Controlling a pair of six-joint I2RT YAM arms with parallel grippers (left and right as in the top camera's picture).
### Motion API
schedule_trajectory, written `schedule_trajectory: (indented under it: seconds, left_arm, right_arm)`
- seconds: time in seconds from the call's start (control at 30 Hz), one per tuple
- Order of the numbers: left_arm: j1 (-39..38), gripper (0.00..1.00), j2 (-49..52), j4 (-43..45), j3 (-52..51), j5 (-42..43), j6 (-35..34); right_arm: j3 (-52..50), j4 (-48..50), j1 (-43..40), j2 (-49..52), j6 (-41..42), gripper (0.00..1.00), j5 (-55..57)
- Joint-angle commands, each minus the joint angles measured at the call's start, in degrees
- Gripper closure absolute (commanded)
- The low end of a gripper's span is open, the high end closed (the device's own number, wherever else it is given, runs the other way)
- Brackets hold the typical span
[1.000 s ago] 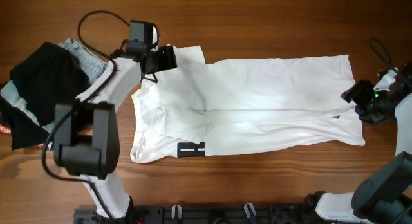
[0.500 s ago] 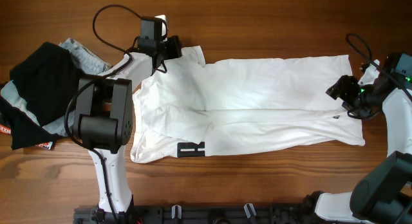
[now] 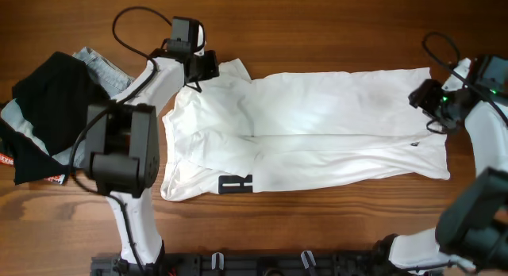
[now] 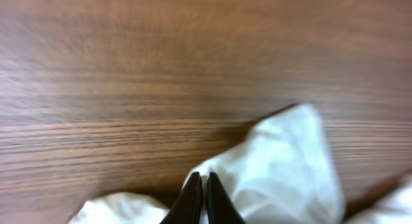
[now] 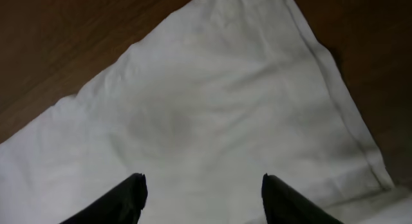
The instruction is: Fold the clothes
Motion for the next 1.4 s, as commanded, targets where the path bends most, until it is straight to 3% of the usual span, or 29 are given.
schedule_trajectory:
  seconds: [0.0, 0.17, 0.4, 0.57, 0.63, 0.7, 0.73, 0.97, 1.13, 1.37]
  left_arm:
    - [-0.26, 0.96, -4.63, -1.16, 0.33, 0.55, -0.13]
    - [-0.26, 0.96, -4.61, -4.98, 0.33, 0.48, -1.27]
    - [-0.33, 0.96, -4.5, -5.66, 0.31, 0.5, -4.48]
    - [-0.33, 0.96, -4.39, -6.32, 0.26, 0.5, -4.44]
    - [-0.33, 0.96, -4.35, -6.32, 0.26, 0.5, -4.46]
    - [-0.33, 0.96, -4.35, -6.47, 0.26, 0.48, -4.44]
    - [-0.31, 0.96, -4.35, -6.56, 0.26, 0.5, -4.44]
    - [-0.31, 0.96, -4.44, -8.13, 0.28, 0.5, -4.42]
    - [-0.31, 0.96, -8.94, -10.45, 0.28, 0.5, -4.44]
    - [-0.2, 0.96, -16.09, -28.04, 0.28, 0.48, -6.19]
  right_arm:
    - [6.45, 2.86, 1.84, 7.78, -0.07, 0.31, 5.77]
    - [16.15, 11.93, 1.81, 20.22, -0.04, 0.28, 9.81]
    - [16.31, 25.83, 1.88, 26.8, 0.09, 0.27, 12.26]
    - [16.31, 26.34, 2.73, 30.91, 0.02, 0.28, 12.22]
    - [16.31, 24.98, 3.43, 31.76, -0.17, 0.4, 12.09]
    - [16.31, 22.69, 4.17, 31.93, -1.84, 0.83, 12.35]
    - [16.31, 21.84, 4.31, 31.93, -1.84, 0.96, 13.11]
    - [16.33, 13.31, 2.56, 28.63, 1.84, 0.96, 19.39]
    - [16.5, 8.35, 1.09, 18.49, 2.49, 0.96, 19.85]
    - [16.5, -10.73, 0.94, 11.15, 3.91, 0.96, 25.53]
